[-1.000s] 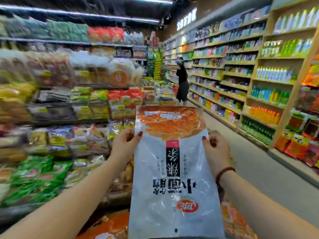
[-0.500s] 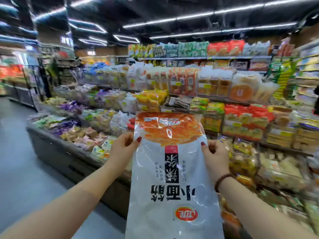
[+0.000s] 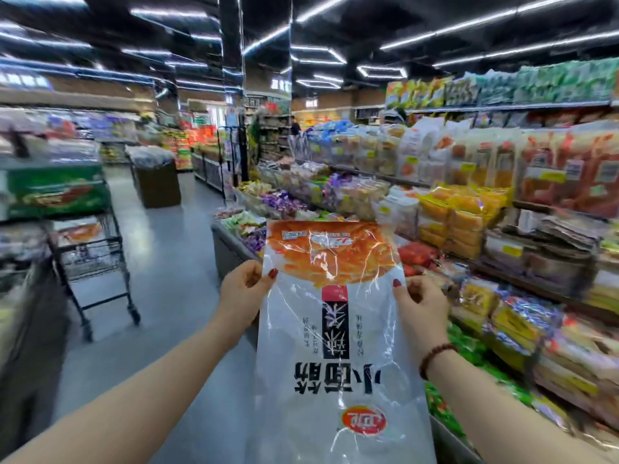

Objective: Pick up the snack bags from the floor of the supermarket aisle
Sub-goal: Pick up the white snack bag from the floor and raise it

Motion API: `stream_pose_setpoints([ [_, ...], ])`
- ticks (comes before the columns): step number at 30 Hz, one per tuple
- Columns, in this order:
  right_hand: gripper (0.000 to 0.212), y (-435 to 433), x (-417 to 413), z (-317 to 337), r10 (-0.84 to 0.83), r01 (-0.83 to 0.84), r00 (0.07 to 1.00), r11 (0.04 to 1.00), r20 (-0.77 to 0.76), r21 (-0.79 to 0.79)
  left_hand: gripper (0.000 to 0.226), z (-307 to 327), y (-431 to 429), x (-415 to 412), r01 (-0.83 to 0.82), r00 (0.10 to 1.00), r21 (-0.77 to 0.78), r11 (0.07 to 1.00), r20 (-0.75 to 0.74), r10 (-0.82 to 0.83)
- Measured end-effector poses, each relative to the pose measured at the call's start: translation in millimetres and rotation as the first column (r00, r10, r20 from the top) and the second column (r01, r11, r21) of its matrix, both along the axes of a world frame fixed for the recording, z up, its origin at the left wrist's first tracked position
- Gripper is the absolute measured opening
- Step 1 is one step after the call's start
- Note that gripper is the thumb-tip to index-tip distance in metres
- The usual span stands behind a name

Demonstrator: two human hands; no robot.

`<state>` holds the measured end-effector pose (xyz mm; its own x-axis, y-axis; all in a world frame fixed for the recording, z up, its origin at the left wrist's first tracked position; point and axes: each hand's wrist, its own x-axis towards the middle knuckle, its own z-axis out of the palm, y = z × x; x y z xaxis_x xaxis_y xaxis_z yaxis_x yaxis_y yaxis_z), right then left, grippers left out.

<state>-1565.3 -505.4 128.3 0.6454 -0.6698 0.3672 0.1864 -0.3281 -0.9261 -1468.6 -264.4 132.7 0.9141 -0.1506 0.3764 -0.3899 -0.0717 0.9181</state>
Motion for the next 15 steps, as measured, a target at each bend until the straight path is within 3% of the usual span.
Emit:
stream_pose_setpoints([
  [9, 0.013, 29.0, 185.7, -18.6, 0.269, -0.268, 0.963, 0.962, -0.009, 0.056, 0.036, -15.2, 49.0, 115.6, -0.277, 0.960, 0.075, 0.958, -0.002, 0.278],
  [15, 0.016, 31.6, 307.8, -11.5, 0.361, -0.361, 0.933, 0.932, -0.007, 0.037, 0.031, -6.4, 49.7, 206.0, -0.399, 0.916, 0.070, 0.914, -0.023, 0.401],
])
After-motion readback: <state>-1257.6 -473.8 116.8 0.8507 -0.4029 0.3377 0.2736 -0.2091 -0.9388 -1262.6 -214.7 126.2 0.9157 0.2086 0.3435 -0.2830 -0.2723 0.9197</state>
